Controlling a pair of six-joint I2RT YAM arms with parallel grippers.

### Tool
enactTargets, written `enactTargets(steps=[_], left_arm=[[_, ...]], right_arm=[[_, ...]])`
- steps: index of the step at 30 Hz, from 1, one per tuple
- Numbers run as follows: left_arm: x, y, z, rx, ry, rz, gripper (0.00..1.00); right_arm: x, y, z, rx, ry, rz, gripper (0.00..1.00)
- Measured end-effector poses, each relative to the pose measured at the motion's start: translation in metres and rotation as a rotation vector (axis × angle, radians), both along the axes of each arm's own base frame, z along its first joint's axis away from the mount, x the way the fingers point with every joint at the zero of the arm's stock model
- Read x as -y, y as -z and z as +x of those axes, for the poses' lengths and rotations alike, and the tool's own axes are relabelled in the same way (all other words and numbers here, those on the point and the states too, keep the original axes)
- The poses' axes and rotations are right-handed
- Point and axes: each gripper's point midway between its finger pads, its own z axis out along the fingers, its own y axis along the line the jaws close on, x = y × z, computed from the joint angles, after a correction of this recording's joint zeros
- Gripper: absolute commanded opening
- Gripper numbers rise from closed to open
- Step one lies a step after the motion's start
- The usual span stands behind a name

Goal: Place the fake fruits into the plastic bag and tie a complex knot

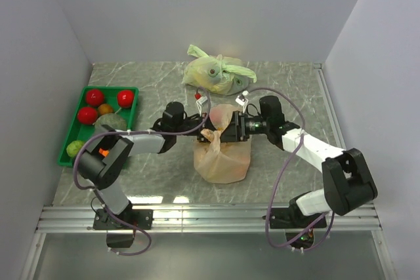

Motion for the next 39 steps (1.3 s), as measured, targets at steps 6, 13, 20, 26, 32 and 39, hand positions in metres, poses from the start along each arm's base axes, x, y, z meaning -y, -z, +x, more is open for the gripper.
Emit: enactTargets(steps=[6, 13, 20, 26, 32, 39], left_arm=[[0.007, -0.004, 0.003, -0.026, 0.000, -0.055, 0.00], [0.015, -0.010, 0.000, -0.034, 0.023, -0.113, 0.00], [0.013, -0.006, -0.010, -0.037, 0.049, -0.097, 0.00], [0.010, -0.004, -0.020, 0.045, 0.095, -0.045, 0.00], [0.009, 0.004, -0.028, 0.073, 0.151, -0.017, 0.00], [0.007, 0.004, -0.031, 0.070, 0.171, -0.017, 0.00]], right_arm=[[-0.008, 0.000, 0.001, -0.061, 0.008, 0.019, 0.64], [-0.017, -0.014, 0.002, -0.098, 0.014, 0.072, 0.62], [-0.015, -0.011, -0.002, -0.079, -0.021, 0.051, 0.62], [-0.015, -0.012, -0.008, -0.057, -0.064, 0.052, 0.61], [-0.008, -0.009, -0.017, -0.031, -0.100, -0.003, 0.80], [0.013, -0.025, -0.028, 0.018, -0.085, -0.046, 0.75]])
